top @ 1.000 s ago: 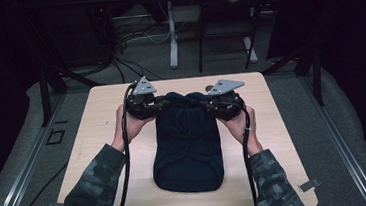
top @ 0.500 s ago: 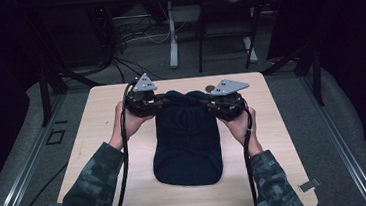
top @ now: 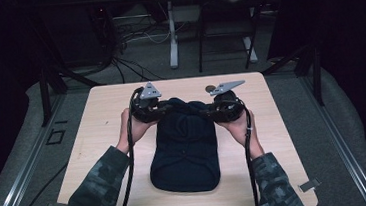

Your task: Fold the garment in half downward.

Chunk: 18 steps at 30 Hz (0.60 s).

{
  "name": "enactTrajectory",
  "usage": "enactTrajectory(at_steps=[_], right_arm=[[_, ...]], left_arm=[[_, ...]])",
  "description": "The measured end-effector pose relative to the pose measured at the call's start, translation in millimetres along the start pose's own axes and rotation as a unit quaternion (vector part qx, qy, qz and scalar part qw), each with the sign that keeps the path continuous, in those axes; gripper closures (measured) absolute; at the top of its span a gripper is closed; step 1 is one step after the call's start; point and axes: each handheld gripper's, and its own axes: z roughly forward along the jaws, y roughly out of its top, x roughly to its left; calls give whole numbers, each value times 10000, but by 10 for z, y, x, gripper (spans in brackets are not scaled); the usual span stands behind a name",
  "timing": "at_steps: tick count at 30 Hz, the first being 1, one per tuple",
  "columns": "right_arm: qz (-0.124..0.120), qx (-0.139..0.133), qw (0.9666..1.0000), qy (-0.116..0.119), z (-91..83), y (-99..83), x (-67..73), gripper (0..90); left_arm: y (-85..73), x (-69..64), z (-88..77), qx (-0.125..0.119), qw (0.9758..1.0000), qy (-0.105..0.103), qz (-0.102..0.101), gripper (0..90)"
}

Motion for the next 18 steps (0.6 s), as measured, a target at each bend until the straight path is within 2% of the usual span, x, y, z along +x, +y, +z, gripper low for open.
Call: enactTrajectory(at_steps=[3,5,7,11,14,16,18], right_arm=[[279,153,9994,112,18,-8,-30,688],[285,244,9992,121,23,-17,-31,710],[292,199,9994,71,28,-38,-6,723],[0,59,9999,-130,49,-70,61,740],[-172,8,9996,-236,83,-77,91,744],[-245,45,9993,-272,97,-65,85,745],[-263,88,9993,-265,116,-56,78,744]], left_arm=[[-5,-12,16,18,10000,-42,30,745],[-18,-25,20,94,9999,-78,95,744],[-49,-29,27,131,9998,-113,72,742],[-132,-9,49,220,9994,-266,-37,725],[-186,10,60,305,9974,-633,-163,694],[-216,-4,74,450,9958,-784,-138,669],[-245,-29,88,550,9954,-784,-76,655]])
